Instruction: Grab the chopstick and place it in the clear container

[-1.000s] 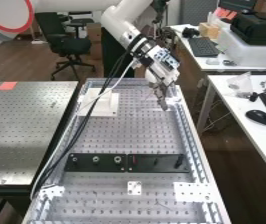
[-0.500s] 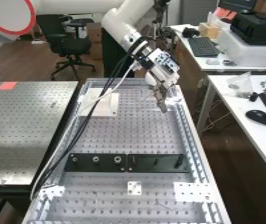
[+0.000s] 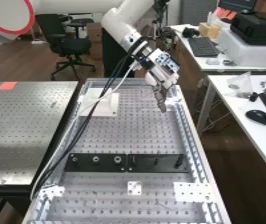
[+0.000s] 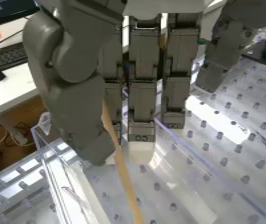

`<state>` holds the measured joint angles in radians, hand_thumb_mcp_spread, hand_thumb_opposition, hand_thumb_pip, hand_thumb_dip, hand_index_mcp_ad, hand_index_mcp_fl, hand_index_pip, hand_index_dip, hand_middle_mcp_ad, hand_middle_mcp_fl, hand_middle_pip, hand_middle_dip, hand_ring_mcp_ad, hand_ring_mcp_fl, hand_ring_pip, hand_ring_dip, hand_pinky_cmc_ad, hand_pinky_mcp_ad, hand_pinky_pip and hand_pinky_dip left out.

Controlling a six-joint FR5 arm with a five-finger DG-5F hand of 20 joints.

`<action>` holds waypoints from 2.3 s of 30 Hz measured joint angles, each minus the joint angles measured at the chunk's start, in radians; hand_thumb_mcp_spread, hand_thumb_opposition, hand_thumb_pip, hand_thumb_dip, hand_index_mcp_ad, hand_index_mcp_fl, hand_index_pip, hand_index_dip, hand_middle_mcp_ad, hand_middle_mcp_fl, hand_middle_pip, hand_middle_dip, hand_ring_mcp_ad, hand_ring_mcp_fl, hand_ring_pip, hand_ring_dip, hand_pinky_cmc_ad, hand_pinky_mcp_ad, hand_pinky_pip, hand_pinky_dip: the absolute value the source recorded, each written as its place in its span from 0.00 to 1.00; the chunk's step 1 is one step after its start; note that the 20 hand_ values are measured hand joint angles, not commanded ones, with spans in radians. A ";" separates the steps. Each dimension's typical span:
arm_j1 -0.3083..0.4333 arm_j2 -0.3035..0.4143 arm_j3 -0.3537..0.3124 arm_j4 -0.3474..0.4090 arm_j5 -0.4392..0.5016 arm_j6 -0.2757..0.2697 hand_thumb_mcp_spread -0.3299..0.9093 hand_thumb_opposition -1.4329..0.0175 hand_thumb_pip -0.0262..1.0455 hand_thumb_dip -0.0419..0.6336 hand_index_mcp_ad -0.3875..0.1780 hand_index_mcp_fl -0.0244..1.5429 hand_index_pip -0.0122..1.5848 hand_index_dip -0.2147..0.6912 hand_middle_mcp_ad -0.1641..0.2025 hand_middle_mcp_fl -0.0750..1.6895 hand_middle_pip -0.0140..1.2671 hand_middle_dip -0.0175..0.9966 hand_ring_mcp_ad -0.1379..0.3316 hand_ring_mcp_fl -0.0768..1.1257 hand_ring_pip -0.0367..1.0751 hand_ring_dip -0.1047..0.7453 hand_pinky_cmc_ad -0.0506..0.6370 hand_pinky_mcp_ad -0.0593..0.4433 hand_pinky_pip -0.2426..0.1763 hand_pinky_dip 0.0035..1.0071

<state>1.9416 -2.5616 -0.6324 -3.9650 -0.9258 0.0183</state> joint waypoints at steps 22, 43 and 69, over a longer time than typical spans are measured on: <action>0.019 0.066 -0.064 0.104 -0.008 -0.054 0.59 0.44 0.50 0.54 0.48 0.55 0.04 0.68 0.51 0.54 0.11 0.69 0.41 0.43 0.09 0.63 0.65 0.72 0.73 0.35; 0.017 0.314 -0.442 0.487 0.076 -0.075 0.57 0.47 0.46 0.40 0.48 0.43 0.03 0.68 0.56 0.40 0.11 0.68 0.44 0.32 0.09 0.61 0.65 0.73 0.55 0.45; -0.100 0.646 -0.929 1.135 -0.126 -0.406 0.56 0.50 0.39 0.29 0.48 0.23 0.03 0.69 0.59 0.22 0.10 0.56 0.46 0.19 0.11 0.60 0.72 0.81 0.59 0.46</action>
<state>1.8421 -1.9153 -1.5615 -2.8298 -1.0513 -0.3872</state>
